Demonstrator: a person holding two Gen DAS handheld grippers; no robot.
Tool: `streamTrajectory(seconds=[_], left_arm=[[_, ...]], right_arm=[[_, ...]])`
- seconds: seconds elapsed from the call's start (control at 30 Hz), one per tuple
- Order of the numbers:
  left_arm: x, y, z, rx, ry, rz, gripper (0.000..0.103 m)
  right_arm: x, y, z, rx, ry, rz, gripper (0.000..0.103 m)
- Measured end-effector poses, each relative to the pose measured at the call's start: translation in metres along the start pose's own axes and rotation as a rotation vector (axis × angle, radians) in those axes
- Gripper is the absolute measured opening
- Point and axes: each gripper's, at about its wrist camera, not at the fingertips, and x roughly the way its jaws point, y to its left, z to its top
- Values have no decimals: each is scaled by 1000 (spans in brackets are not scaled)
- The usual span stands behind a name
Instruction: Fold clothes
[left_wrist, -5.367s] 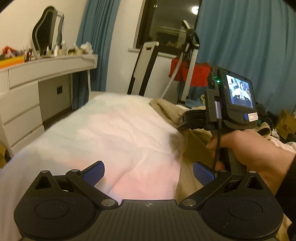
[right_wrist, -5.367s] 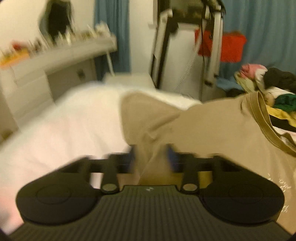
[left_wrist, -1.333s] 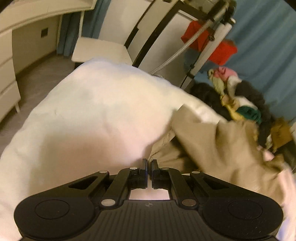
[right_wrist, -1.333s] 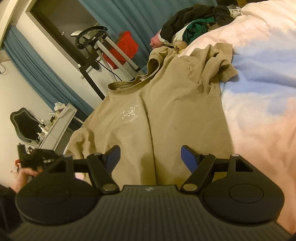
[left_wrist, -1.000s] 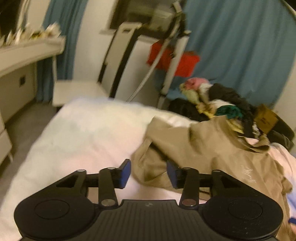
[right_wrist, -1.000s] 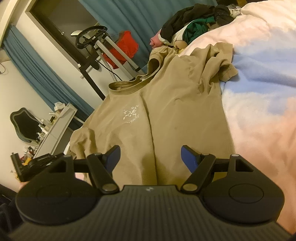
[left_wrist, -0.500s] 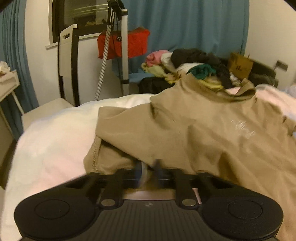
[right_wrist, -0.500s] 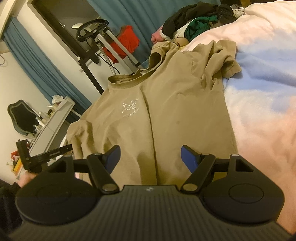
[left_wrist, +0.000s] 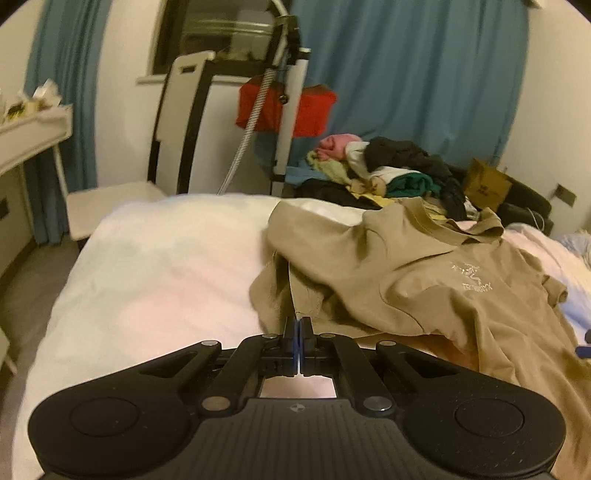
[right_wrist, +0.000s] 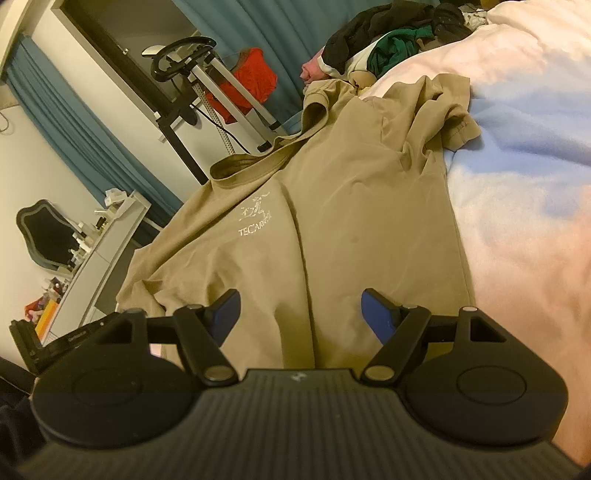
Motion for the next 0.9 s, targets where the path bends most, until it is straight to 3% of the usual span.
streamTrajectory(seconds=[0.13,0.3,0.5,0.6,0.73,0.9], left_arm=[[-3,-8,-3,4,33,126,3],[-43,-40,0,-74,-37,177,48],[-101,-140,-7,-31,-123,145,78],[-119,-192,-27,-6,-139,83,81],[-119,-222,-59,-85,-88,36,82],[-115,-226,-77,-124,-53,45,82]], right_arm=[[0,1,1,-4,-6,-3,75],[-5,3,4,-25,-30,-11,75],[-20,4,13,-65,-103,-34,75],[-28,-2,23,-44,-148,-39,75],[-32,-38,43,113,-218,-10,75],[-9,-115,57,474,-233,92,75]])
